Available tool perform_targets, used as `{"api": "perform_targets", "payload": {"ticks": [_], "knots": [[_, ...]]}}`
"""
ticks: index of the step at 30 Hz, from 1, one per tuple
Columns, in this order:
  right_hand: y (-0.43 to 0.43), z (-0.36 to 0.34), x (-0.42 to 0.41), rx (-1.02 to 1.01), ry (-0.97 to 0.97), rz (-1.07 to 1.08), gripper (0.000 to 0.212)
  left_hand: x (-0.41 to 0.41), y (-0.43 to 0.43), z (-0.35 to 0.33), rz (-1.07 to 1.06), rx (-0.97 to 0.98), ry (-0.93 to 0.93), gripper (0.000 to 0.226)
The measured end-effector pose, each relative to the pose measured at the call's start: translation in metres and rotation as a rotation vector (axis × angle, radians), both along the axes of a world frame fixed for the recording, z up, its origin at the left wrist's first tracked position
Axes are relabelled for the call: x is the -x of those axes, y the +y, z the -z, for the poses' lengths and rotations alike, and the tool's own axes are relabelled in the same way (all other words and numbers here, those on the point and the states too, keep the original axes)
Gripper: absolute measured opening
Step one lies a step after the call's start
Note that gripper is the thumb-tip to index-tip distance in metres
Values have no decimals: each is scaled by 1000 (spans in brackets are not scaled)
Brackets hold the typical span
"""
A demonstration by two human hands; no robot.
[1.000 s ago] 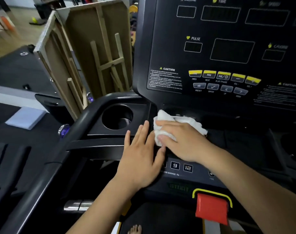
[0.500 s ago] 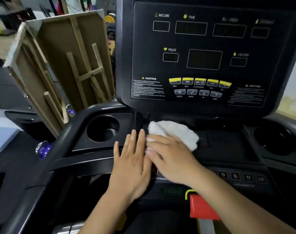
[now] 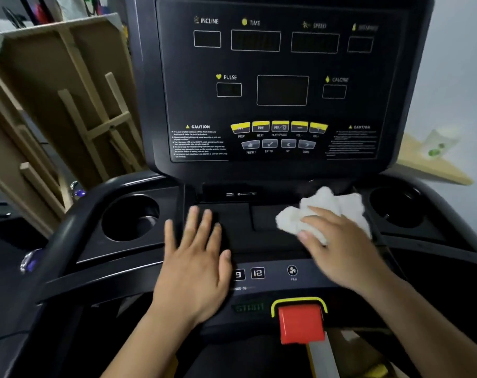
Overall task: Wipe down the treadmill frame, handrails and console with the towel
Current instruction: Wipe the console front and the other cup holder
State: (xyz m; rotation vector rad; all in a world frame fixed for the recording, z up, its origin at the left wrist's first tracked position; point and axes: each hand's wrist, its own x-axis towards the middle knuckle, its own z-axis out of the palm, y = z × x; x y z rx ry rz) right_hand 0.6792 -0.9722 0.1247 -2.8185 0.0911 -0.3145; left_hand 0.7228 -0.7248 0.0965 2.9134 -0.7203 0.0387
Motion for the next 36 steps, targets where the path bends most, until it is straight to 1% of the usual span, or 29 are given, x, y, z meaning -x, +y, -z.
{"api": "perform_targets", "payload": {"ticks": [1,3,5,8,11,14,16,18,21,23,25,27,28,31,34,36], "knots": [[20,-2,-6,-18,-13,-66,26,-3,-7,-1,64,-36,-25,67],[51,0,-14,-24,46,-193,28,-7,-24,-6,155,-81,10,77],[51,-1,-14,-37,135,-217,33,-9,-33,-7,153,-81,70,86],[3,-4,1,-18,147,-125,38,-9,-32,-11,151,-80,91,91],[-46,-6,9,20,114,48,45,-8,-32,-11,130,-77,83,92],[-37,1,-9,87,88,124,50,-9,-33,-11,114,-89,92,92],[-18,5,-14,109,83,189,48,-8,-34,-12,107,-104,98,93],[-11,2,-3,141,135,190,43,-7,-34,-12,108,-106,107,92],[-20,-18,32,119,172,179,47,-5,-32,-12,111,-134,122,91],[-23,-24,46,164,216,237,52,-3,-37,-15,170,-159,123,90],[-25,-19,38,215,241,292,54,1,-53,-16,338,-168,117,85],[-29,-10,13,188,235,309,51,2,-77,-17,501,-154,150,81],[-31,-8,-3,150,237,320,47,0,-89,-17,545,-137,167,78],[-42,-12,-30,76,231,331,39,-6,-109,-17,556,-110,205,72],[-46,-30,-5,99,258,266,37,-5,-107,-15,545,-118,194,72],[-49,-39,19,149,265,279,33,-3,-104,-15,548,-119,190,74]]}}
